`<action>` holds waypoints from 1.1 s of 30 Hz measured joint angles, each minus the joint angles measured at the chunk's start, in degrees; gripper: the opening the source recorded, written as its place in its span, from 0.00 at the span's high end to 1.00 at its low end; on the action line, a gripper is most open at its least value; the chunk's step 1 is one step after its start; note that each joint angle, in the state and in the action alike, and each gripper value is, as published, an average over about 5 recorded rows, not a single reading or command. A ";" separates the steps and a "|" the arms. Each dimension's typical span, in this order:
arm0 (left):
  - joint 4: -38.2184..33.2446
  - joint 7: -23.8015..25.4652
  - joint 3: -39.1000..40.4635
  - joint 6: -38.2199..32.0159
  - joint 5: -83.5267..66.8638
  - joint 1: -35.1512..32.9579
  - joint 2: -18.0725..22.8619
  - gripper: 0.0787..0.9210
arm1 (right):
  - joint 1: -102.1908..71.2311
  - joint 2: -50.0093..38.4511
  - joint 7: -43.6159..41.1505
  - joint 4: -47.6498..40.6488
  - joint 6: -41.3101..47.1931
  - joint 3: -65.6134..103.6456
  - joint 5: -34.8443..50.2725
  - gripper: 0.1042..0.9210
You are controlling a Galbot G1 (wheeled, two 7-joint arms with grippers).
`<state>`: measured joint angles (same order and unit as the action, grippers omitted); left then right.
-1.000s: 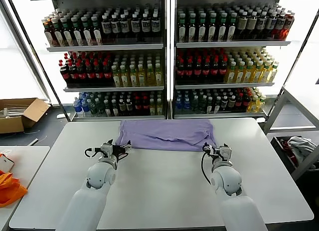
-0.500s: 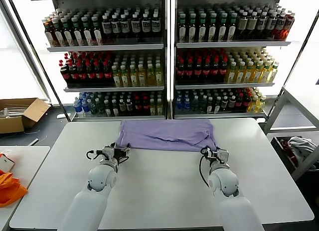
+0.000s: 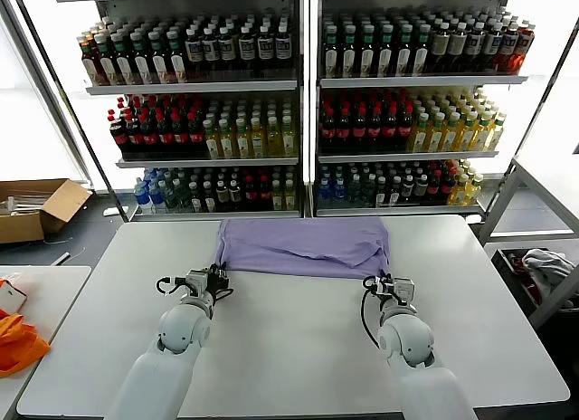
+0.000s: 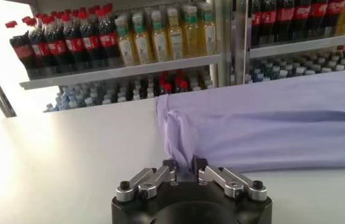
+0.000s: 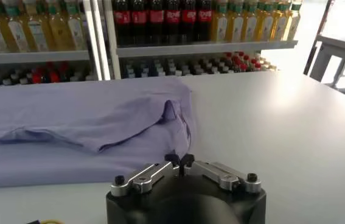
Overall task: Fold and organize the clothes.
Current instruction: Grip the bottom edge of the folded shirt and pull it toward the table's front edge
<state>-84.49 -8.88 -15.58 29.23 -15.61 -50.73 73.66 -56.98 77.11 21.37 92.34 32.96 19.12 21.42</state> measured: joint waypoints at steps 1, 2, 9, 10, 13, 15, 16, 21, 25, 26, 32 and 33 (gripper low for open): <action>-0.18 0.00 -0.03 -0.05 0.07 -0.22 -0.11 0.91 | -0.32 -0.09 0.04 0.32 0.01 0.06 0.05 0.98; -0.39 0.00 -0.07 -0.09 0.15 -0.46 -0.23 0.93 | -0.69 -0.18 0.10 0.71 0.03 0.14 0.12 0.98; -3.41 -0.41 -0.36 -0.16 0.84 -3.08 -1.25 0.99 | -4.42 -0.69 1.20 5.79 0.40 0.74 0.83 0.98; -4.18 -0.53 -0.47 -0.06 0.87 -3.65 -1.44 0.99 | -5.07 -0.69 1.39 6.80 0.47 0.77 0.83 0.98; -7.04 -0.98 -0.99 0.28 0.85 -5.68 -2.11 0.99 | -7.22 -0.62 1.92 10.41 0.70 0.76 0.53 0.98; -9.44 -1.24 -1.45 0.41 0.87 -7.35 -2.59 0.99 | -8.93 -0.52 2.13 13.22 0.77 0.72 0.00 0.98; -10.76 -1.35 -1.71 0.45 0.91 -8.26 -2.78 0.99 | -9.87 -0.44 2.18 14.66 0.76 0.70 -0.35 0.98; -18.35 -1.83 -3.21 0.22 1.30 -14.16 -3.06 0.99 | -15.82 -0.01 2.24 21.65 0.59 0.75 -2.76 0.98; -24.96 -1.91 -4.62 -0.06 1.68 -20.63 -3.33 0.99 | -21.28 -0.06 2.71 26.11 0.49 0.84 -4.59 0.98; -26.57 -1.85 -5.00 -0.09 1.77 -22.34 -3.40 0.99 | -22.64 -0.14 2.89 27.09 0.47 0.90 -5.02 0.98; -34.00 -1.68 -7.44 -0.42 2.42 -31.61 -3.65 0.99 | -30.18 -1.05 3.44 31.89 0.30 1.50 -7.19 0.98; -34.97 -1.63 -7.85 -0.51 2.47 -32.95 -3.72 0.99 | -31.32 -1.22 3.47 32.43 0.28 1.53 -7.45 0.98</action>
<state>-119.46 -10.52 -23.43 28.71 -13.13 -83.68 69.94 -88.30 75.89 24.84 124.77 33.24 20.65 13.97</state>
